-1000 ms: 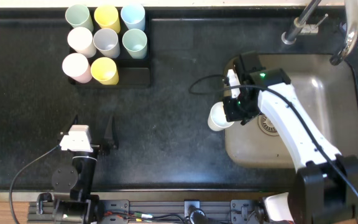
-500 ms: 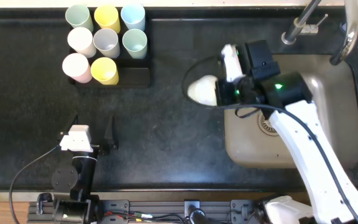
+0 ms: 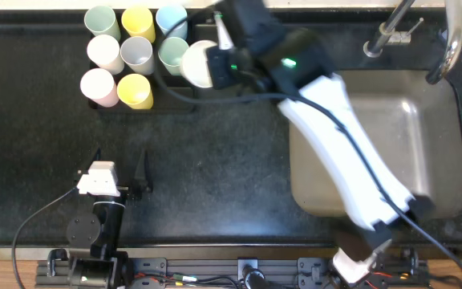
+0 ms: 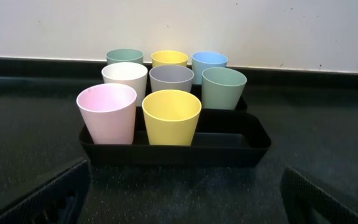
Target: Store Cups
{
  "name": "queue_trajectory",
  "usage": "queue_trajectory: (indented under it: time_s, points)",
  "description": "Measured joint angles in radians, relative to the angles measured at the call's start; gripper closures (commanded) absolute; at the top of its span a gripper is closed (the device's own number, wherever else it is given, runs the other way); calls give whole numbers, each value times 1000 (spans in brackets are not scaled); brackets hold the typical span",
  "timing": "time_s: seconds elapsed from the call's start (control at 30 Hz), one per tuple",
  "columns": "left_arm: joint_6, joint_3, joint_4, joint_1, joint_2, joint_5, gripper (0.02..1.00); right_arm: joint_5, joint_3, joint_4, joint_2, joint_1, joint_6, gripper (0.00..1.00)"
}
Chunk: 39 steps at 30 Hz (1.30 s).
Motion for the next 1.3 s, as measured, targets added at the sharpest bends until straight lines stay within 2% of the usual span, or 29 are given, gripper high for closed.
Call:
queue_trajectory:
  time_s: [0.27,1.3]
  points:
    - [0,0,0,0,0,0,18,6,82,-18,247,72,49,956]
    - [0,0,0,0,0,0,18,25,83,98,460,78,155,956]
